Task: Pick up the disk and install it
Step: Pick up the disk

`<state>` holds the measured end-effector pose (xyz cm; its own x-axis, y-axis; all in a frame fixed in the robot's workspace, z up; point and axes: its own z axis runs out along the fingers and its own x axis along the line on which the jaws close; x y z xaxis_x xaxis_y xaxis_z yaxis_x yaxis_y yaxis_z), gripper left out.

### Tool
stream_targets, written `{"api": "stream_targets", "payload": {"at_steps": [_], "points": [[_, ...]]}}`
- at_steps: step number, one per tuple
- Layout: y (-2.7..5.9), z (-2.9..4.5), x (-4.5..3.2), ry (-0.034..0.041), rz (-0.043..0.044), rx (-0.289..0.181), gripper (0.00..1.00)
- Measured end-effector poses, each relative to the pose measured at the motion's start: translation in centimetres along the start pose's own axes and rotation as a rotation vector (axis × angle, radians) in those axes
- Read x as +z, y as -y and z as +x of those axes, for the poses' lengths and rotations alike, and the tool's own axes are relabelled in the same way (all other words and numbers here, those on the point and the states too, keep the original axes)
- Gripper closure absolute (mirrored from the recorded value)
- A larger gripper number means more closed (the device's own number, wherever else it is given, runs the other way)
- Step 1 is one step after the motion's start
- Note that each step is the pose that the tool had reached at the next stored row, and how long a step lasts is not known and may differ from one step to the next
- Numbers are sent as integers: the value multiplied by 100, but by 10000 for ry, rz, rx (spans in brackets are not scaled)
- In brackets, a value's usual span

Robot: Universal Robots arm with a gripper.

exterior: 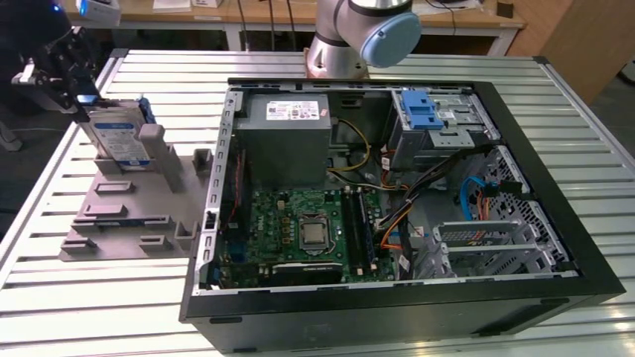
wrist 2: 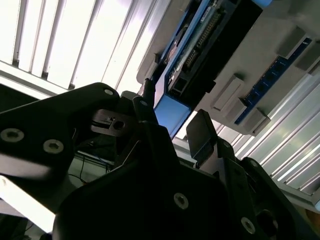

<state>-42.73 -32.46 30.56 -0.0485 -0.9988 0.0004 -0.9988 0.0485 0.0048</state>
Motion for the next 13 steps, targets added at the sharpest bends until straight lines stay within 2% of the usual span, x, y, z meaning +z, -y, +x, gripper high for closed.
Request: {"api": "stream_targets", "payload": {"at_steps": [1,3,5,13], "points": [[-1,0,13,-1,-20,0,47],[-1,-1,36,-6,-119,1,47],[0,0,57,-8,-163,1,47],[0,-13,139,-9,-167,0,47]]}}
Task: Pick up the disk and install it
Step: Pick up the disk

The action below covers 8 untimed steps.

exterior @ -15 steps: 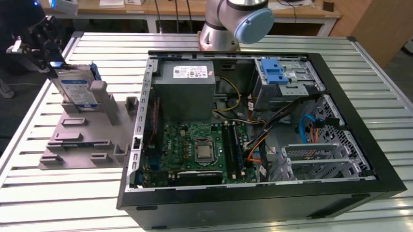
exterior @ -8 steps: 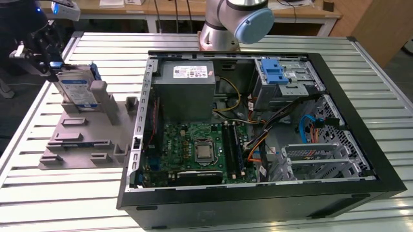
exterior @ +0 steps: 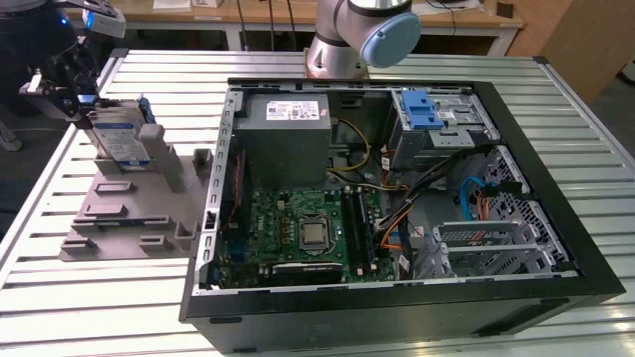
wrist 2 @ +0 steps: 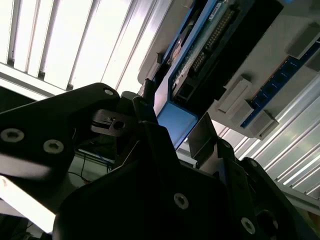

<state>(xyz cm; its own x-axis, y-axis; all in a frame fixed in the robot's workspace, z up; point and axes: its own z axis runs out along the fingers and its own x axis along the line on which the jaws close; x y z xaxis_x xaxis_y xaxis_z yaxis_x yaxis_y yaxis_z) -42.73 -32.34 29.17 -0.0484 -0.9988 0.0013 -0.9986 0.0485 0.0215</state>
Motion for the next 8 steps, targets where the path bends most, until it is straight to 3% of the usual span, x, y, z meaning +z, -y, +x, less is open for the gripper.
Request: {"api": "stream_targets", "payload": {"at_steps": [8], "points": [[0,-13,45,0,0,0,47]]}}
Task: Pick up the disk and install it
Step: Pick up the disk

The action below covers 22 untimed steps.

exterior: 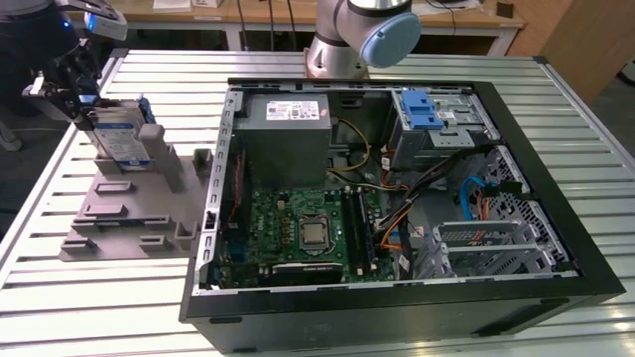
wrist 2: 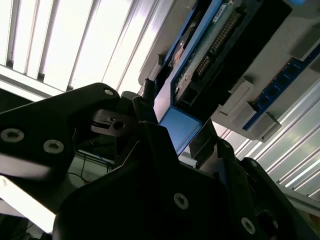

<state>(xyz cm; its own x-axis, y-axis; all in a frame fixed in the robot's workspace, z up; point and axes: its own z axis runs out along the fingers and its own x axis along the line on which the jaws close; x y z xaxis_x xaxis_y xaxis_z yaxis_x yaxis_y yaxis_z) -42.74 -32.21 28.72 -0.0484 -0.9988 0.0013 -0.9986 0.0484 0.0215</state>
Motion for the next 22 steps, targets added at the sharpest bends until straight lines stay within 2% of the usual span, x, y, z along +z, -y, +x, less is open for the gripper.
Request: {"api": "stream_targets", "payload": {"at_steps": [1,8,13,15,19,22], "points": [[-1,-17,3,-23,7,1,47],[-1,-20,2,-24,6,1,47],[-1,-20,2,-26,6,1,63],[-1,-20,1,-28,8,1,63],[-1,-16,-3,-112,16,-26,63],[0,-10,-3,-141,17,-94,63]]}}
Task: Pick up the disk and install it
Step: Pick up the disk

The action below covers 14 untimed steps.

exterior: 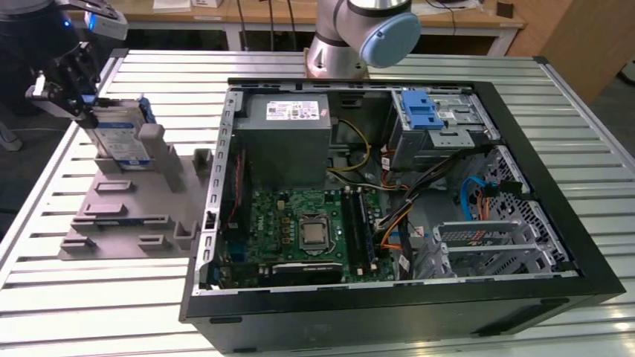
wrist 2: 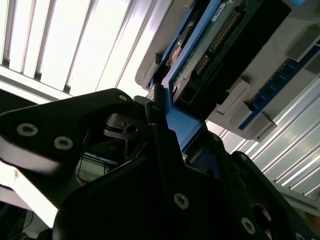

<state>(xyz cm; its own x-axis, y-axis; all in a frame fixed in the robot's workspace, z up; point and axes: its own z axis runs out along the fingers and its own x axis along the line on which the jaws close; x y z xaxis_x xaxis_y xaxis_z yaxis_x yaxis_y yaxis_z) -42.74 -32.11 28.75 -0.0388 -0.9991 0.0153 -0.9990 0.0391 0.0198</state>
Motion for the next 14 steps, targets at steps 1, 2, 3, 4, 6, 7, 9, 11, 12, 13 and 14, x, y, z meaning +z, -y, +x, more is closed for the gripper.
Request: {"api": "stream_targets", "payload": {"at_steps": [1,2,3,4,6,7,9,11,12,13,14], "points": [[0,0,0,-2,0,-5,63],[0,1,0,-2,0,-7,63],[0,1,0,-2,0,-8,63],[0,2,0,-4,0,-8,63],[0,2,0,-3,-1,-9,62],[0,2,0,-3,0,-8,56],[0,2,0,-3,0,-9,56],[0,2,-2,-2,2,-8,56],[0,2,-4,-2,2,-9,56],[0,2,-7,-3,0,-8,56],[0,2,-11,-4,-1,-8,56]]}}
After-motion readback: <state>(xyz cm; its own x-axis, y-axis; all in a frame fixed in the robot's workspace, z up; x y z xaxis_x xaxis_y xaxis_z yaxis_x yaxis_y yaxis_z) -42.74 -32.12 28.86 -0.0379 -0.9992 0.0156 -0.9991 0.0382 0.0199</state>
